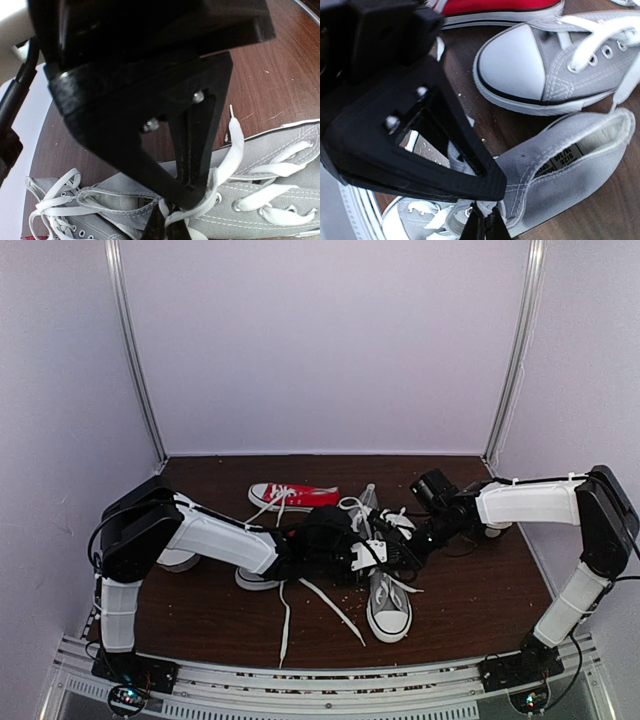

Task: Tie the shoes
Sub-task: Adjust the half-tied shoelace on the shoe.

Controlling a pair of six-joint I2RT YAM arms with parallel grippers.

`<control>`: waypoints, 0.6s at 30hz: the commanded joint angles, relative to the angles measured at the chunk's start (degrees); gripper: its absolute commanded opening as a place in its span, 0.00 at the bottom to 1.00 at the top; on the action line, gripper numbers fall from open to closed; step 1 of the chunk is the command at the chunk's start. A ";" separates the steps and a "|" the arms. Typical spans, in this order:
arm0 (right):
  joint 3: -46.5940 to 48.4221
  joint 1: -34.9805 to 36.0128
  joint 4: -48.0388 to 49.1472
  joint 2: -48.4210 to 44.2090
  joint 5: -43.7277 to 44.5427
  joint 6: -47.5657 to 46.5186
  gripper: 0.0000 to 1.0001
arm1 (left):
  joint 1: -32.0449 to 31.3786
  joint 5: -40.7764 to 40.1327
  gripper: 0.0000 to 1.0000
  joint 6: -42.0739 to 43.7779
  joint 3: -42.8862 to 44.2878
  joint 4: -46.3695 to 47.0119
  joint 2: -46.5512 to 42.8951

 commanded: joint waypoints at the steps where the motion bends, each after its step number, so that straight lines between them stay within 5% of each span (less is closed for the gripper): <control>1: 0.68 0.34 -0.78 -0.15 0.51 -0.13 0.00 | 0.41 0.32 0.00 -0.91 -0.37 3.03 -1.64; 16: 1.28 -0.47 -2.96 -3.91 1.61 -0.93 0.00 | 0.41 0.30 0.00 -0.95 -0.61 2.66 -1.79; 18: 1.23 -0.46 -3.03 -3.91 1.38 -0.89 0.00 | 0.41 0.29 0.09 -0.92 -0.81 2.39 -1.96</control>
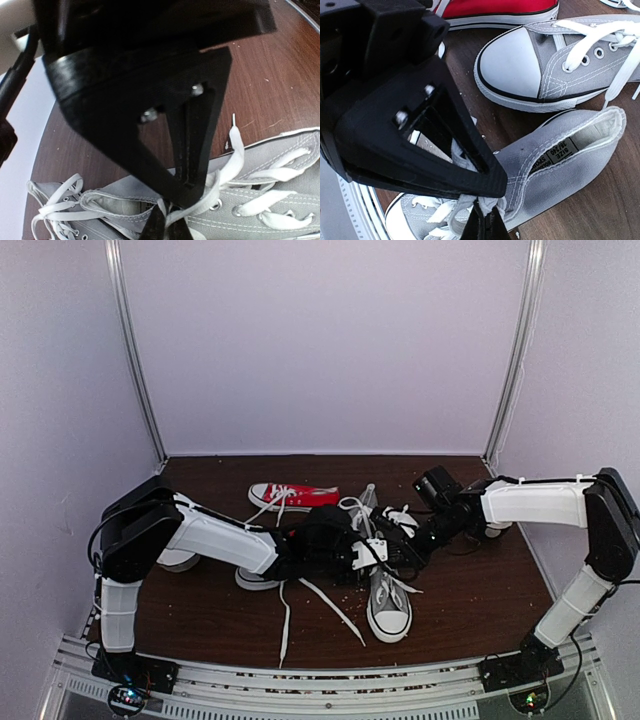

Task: Tie the shoes
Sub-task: Adjust the half-tied shoelace on the shoe.

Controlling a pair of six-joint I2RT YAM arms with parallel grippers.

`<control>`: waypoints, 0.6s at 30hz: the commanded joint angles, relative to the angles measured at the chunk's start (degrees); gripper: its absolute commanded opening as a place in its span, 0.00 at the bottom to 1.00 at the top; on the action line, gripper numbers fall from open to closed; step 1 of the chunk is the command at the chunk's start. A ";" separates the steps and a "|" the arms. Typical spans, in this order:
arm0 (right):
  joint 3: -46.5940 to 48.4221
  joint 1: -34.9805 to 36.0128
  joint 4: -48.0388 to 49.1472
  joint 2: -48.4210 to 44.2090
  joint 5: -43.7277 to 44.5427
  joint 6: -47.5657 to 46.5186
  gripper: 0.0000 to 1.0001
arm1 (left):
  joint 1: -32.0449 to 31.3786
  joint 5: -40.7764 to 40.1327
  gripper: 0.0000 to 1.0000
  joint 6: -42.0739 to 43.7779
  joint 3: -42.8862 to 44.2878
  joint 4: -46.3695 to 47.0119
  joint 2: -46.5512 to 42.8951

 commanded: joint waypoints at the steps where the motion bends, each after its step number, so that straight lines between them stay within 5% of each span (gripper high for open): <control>1: 1.17 -0.24 -1.26 -1.71 0.15 -0.63 0.00 | 0.40 0.14 0.17 -0.77 -1.02 0.93 -2.23; 9: 1.46 -0.28 -2.09 -1.67 0.75 -0.98 0.00 | 0.41 0.82 0.62 -0.74 -2.73 -3.45 -4.97; 18: 1.64 -0.37 -2.15 -1.84 1.41 -0.65 0.04 | 0.41 1.08 0.71 -0.72 -2.87 -9.37 -5.24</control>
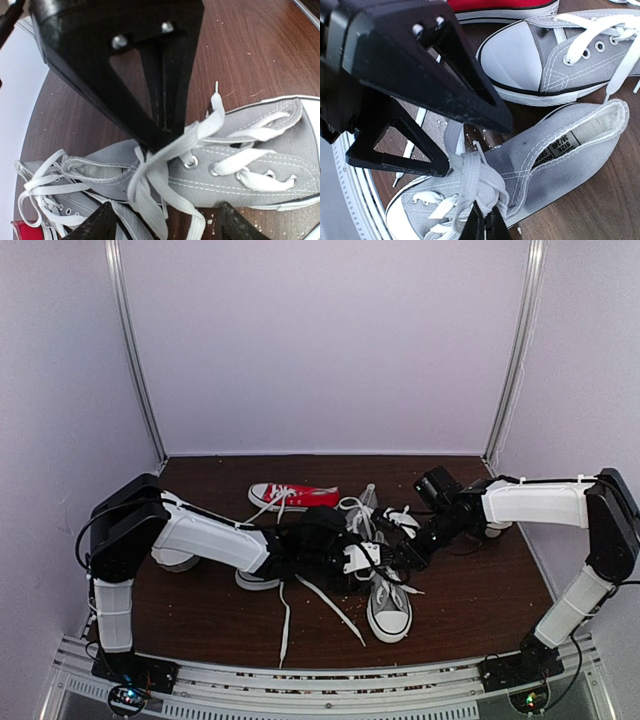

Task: Tie the shoes
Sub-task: Adjust the half-tied shoelace on the shoe.

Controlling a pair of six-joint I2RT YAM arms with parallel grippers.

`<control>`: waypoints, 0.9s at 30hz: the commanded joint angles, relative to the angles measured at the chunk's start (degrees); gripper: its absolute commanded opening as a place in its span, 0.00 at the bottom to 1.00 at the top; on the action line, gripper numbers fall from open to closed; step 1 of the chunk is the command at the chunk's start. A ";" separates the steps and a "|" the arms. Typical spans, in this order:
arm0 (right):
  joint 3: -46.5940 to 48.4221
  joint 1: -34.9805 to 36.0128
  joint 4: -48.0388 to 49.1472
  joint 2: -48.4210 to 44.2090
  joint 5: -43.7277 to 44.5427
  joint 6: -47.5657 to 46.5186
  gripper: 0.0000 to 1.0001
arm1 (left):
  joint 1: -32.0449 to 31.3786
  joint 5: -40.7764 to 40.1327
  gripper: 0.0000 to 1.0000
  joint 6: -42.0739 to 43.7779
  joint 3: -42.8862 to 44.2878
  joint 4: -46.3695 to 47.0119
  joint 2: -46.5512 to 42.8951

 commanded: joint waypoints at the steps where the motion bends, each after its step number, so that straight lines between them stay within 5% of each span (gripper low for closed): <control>1: 1.62 -0.31 -0.82 -1.41 1.32 -0.57 0.04 | 0.33 0.37 0.71 -0.09 -0.24 -3.02 -1.69; 9: 1.91 -0.31 -1.27 -1.07 2.15 -0.15 0.08 | 0.34 -3.35 0.55 0.07 0.50 -5.02 -0.90; 23: 2.63 -0.46 -3.04 -1.90 3.55 0.41 0.01 | 0.34 -5.28 0.02 0.13 0.19 -4.91 -1.36; 27: 3.04 -0.63 -3.95 -1.84 4.41 0.36 0.00 | 0.36 -5.89 0.00 0.01 -0.21 -4.20 -1.70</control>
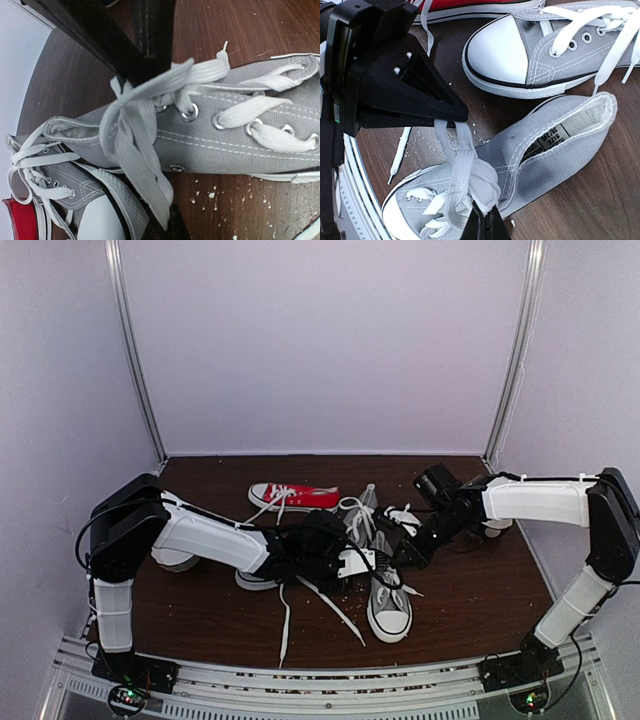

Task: Tie the shoes
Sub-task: Adjust the half-tied shoelace on the shoe.

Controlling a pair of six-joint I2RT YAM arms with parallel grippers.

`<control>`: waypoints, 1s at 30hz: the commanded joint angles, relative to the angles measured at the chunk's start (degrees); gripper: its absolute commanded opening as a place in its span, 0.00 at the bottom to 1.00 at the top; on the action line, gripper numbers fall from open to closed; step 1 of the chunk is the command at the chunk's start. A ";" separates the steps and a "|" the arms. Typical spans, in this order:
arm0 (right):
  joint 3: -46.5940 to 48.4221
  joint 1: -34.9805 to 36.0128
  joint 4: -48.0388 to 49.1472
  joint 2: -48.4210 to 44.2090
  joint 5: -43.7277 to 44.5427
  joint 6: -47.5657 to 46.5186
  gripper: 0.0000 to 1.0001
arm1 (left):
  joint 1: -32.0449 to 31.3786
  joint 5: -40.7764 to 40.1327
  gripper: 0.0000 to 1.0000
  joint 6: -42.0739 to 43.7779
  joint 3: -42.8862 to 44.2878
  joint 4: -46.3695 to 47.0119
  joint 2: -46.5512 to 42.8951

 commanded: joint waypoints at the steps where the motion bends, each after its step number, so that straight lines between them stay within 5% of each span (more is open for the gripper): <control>1: 1.51 -0.44 -1.16 -2.00 1.92 0.27 0.01 | 0.42 -1.19 0.00 -0.19 -0.19 2.39 -1.72; 11: 0.96 -0.71 -0.11 -2.70 2.35 1.08 0.04 | 0.58 -1.17 0.00 -0.35 -0.49 3.02 -1.97; 26: 0.33 -0.75 1.26 -1.88 2.29 1.94 0.22 | 0.61 -0.87 0.00 -0.50 0.24 3.76 -1.75; 30: 0.29 -0.73 1.01 -1.33 2.13 1.65 0.18 | 0.56 -1.41 0.00 -0.88 0.55 4.61 -2.05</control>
